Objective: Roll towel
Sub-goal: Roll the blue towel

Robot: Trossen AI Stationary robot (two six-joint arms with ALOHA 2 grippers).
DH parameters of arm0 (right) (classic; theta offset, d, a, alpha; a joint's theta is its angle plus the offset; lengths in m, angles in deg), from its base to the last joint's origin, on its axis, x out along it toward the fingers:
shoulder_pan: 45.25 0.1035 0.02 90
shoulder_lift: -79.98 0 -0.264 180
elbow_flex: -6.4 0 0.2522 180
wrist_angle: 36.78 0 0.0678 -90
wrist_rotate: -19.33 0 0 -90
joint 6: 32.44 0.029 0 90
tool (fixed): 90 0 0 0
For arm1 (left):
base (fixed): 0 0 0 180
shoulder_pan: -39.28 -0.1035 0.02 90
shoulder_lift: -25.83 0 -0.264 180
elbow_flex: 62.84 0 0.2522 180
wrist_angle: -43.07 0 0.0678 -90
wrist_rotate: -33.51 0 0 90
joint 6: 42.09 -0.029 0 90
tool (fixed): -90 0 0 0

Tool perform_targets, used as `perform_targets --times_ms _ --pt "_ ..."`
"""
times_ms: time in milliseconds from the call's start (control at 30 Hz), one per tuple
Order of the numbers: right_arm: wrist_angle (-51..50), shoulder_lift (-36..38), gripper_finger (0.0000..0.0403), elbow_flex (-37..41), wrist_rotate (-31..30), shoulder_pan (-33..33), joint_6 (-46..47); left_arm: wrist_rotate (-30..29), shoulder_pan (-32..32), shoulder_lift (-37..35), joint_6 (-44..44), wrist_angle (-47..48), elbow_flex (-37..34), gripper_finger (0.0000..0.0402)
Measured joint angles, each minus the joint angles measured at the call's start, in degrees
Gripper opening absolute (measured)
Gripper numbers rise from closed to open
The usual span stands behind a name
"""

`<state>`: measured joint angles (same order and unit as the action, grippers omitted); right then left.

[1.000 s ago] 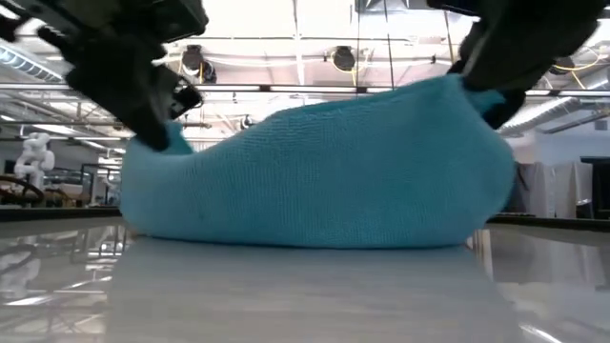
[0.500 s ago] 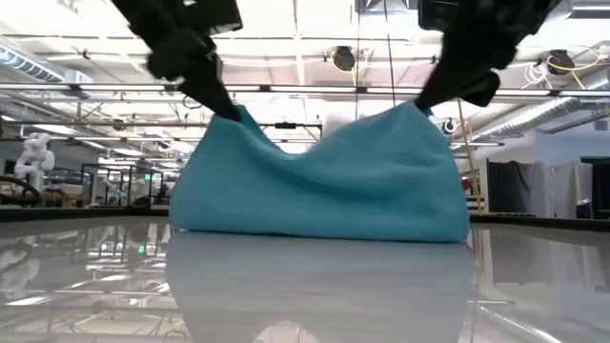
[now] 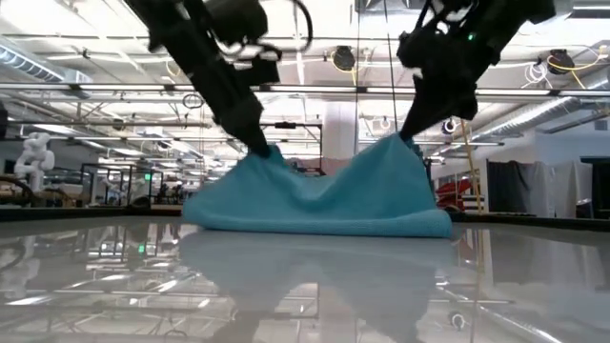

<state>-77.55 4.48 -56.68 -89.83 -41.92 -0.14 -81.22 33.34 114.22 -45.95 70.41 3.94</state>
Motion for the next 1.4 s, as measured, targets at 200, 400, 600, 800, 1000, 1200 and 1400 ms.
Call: perform_targets --times_ms 200,400,600,800,1000,1200,1400 --pt "-2.69 -3.39 0.0000 0.00 0.42 -3.92 -0.23 2.19 -2.93 5.02 0.02 -0.31 -0.02 0.0008" --pt "-2.67 -8.93 0.0005 0.00 1.09 -7.25 -1.90 2.21 -3.92 7.08 0.03 -1.01 -0.04 0.0008" --pt "-2.88 -11.96 0.0077 0.00 -2.33 -9.18 -3.25 1.41 -3.80 7.10 0.09 -0.81 -0.04 0.0038" --pt "-4.56 -10.54 0.0172 0.00 -5.75 -9.29 -3.59 -1.86 -3.39 7.04 0.07 -0.46 -0.04 0.0106" --pt "-7.95 -7.36 0.0204 0.01 -6.87 -8.87 -2.88 -5.64 -2.94 5.68 0.10 0.13 -0.09 0.0151" --pt "-6.48 -6.04 0.0196 0.02 -6.37 -7.40 -4.85 10.54 -1.45 5.40 0.22 -2.68 -0.02 0.0156" --pt "1.48 -7.84 0.0179 0.02 -0.20 -4.41 -10.71 18.98 1.05 7.48 0.46 -1.95 -0.04 0.0155"
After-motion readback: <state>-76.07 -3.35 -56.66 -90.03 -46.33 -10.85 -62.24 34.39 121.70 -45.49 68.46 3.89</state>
